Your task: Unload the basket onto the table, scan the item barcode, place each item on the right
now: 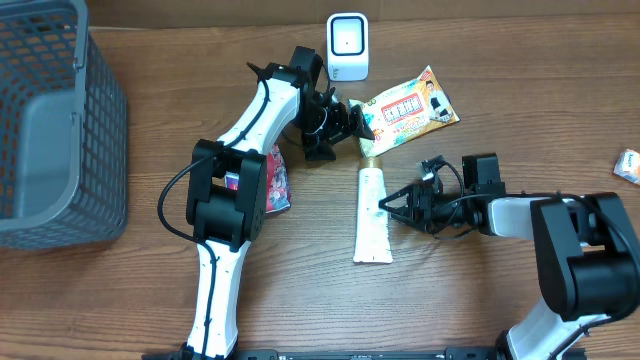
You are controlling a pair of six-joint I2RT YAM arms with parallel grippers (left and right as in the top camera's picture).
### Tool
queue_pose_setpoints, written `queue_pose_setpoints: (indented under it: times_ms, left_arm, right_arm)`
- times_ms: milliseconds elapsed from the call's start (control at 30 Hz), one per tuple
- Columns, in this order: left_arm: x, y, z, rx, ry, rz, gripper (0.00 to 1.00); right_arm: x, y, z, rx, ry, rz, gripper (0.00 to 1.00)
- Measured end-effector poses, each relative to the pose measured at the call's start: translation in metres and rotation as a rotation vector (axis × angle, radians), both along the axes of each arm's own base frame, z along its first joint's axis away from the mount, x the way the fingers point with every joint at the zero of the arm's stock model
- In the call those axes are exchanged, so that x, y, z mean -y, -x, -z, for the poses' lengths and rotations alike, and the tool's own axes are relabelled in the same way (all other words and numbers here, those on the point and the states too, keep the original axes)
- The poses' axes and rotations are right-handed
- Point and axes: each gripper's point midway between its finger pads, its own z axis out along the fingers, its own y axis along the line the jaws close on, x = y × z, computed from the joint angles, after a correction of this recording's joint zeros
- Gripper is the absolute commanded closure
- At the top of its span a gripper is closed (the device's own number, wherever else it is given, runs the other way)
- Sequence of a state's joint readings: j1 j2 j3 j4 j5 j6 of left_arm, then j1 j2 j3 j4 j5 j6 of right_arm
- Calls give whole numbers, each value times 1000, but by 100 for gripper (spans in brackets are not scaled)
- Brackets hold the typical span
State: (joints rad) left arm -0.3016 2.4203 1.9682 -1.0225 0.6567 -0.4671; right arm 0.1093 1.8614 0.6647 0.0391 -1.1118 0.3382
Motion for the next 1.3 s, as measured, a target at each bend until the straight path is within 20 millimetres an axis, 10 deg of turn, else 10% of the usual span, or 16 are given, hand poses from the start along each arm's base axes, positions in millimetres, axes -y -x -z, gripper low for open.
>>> queue_pose_setpoints:
  times_ms: [167,900,1133,1300]
  left_arm:
    - [-2,5,13,-20,-33,9,73]
    - [42,36,21,-41,-46,109,83]
    - [42,38,21,-49,-48,111,84]
    - [41,43,21,-70,-53,112,84]
  right_arm:
    - [-1,1,-3,-10,-5,-4,0]
    - [-25,10,3,-197,35,31,13]
    - [-32,11,19,-322,139,128,77]
    - [-32,8,23,-331,161,156,96]
